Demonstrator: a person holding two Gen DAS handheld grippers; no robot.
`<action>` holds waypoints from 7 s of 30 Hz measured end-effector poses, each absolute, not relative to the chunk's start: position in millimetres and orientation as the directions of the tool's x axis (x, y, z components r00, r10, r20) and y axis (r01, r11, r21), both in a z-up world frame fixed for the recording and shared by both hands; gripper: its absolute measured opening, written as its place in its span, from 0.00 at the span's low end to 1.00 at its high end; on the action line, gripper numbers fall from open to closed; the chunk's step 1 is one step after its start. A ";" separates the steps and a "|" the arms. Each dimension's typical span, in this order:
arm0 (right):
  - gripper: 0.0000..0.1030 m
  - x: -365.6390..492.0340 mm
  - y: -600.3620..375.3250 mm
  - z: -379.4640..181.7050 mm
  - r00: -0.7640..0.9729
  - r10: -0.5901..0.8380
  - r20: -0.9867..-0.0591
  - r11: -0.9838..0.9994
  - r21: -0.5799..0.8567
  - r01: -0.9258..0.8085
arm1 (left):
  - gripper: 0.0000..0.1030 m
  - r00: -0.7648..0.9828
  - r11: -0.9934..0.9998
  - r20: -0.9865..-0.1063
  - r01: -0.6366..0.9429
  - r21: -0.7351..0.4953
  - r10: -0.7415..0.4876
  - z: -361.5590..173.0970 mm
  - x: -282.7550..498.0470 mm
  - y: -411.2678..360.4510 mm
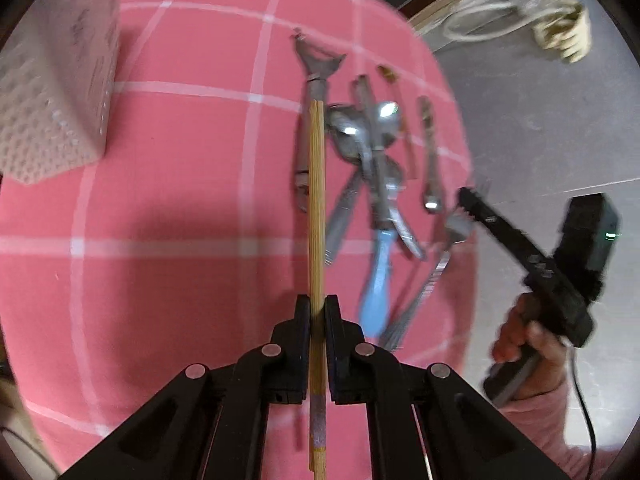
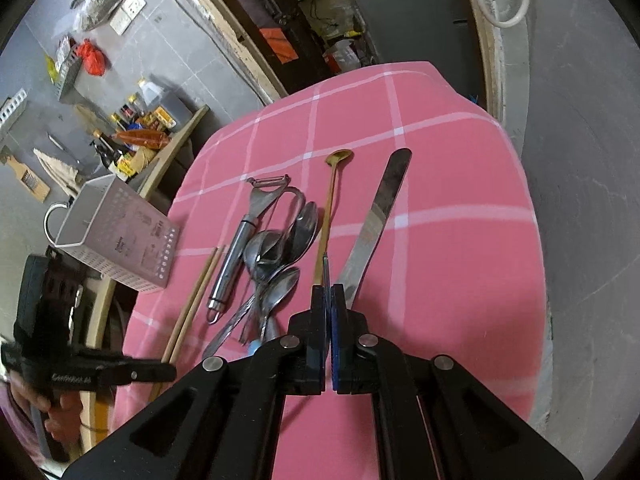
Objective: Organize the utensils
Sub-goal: 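Lift the chopsticks with the left tool and drop them into the white caddy, then grasp the metal peeler with the left tool while the right tool grasps the silver butter knife, then carry the peeler into the caddy with the left tool while the right tool drops the knife in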
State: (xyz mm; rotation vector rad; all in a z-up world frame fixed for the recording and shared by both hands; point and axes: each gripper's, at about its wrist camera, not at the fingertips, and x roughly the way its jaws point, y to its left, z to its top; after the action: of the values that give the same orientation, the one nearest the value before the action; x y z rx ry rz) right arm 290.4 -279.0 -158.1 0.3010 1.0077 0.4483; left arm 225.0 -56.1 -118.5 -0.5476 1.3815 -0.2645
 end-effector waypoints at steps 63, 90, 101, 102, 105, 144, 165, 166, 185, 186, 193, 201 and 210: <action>0.18 290.9 -41.2 -6.5 0.698 0.672 -0.248 0.740 0.173 -0.650 | 0.09 0.912 0.910 -0.356 0.044 -0.412 -0.205 -11.0 237.2 151.9; 0.99 220.1 -200.8 40.2 0.905 0.397 -0.150 0.914 0.155 -0.376 | 0.99 0.964 0.966 -0.266 -0.048 -0.255 -0.023 36.9 171.7 26.7; 0.99 224.4 -265.6 -3.6 0.904 0.344 -0.253 0.938 0.140 -0.318 | 0.99 0.944 0.977 -0.331 -0.061 -0.206 -0.010 -3.2 170.7 -39.2; 0.99 226.8 -270.7 -10.2 0.902 0.340 -0.267 0.939 0.142 -0.312 | 0.99 0.939 0.978 -0.344 -0.059 -0.199 -0.013 -8.5 172.7 -44.4; 0.99 237.2 -285.7 -33.2 0.886 0.340 -0.315 0.939 0.164 -0.302 | 0.99 0.921 0.983 -0.389 -0.046 -0.178 -0.027 -26.6 181.0 -58.3; 0.41 398.8 -257.9 -187.5 0.410 0.459 -0.789 0.886 0.375 -0.272 | 0.32 0.512 0.961 -0.831 -0.038 -0.275 -0.217 -152.0 327.5 -71.0; 0.09 428.5 -226.0 -212.4 0.179 0.628 -0.758 0.775 0.586 -0.237 | 0.17 0.315 0.948 -0.904 -0.041 -0.316 -0.288 -150.7 370.7 -76.1; 0.10 428.0 -221.5 -210.6 0.167 0.613 -0.772 0.783 0.568 -0.253 | 0.17 0.319 0.946 -0.902 -0.048 -0.321 -0.290 -151.4 368.7 -75.1; 0.05 422.7 -216.7 -188.3 0.105 0.464 -0.880 0.844 0.402 -0.354 | 0.17 0.322 0.900 -0.876 -0.130 -0.416 -0.358 -156.1 326.0 -62.7; 0.05 418.6 -218.4 -185.9 0.104 0.472 -0.876 0.843 0.413 -0.346 | 0.17 0.321 0.898 -0.876 -0.133 -0.419 -0.361 -156.0 324.7 -62.5; 0.02 378.0 -235.2 -175.8 0.134 0.445 -0.885 0.859 0.380 -0.344 | 0.17 0.312 0.884 -0.866 -0.136 -0.448 -0.391 -156.1 302.9 -57.7; 0.02 365.1 -222.1 -185.6 0.057 0.414 -0.908 0.852 0.364 -0.377 | 0.17 0.256 0.880 -0.869 -0.110 -0.462 -0.423 -159.2 302.1 -57.5; 0.01 336.8 -247.2 -158.9 0.188 0.473 -0.861 0.862 0.407 -0.304 | 0.17 0.360 0.872 -0.827 -0.067 -0.485 -0.432 -138.7 286.5 -57.9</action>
State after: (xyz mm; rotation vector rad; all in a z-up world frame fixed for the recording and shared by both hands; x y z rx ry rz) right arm 336.8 -247.2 -158.9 0.1565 1.2696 0.5495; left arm 286.5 -57.9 -138.7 -0.4844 1.1906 -0.2478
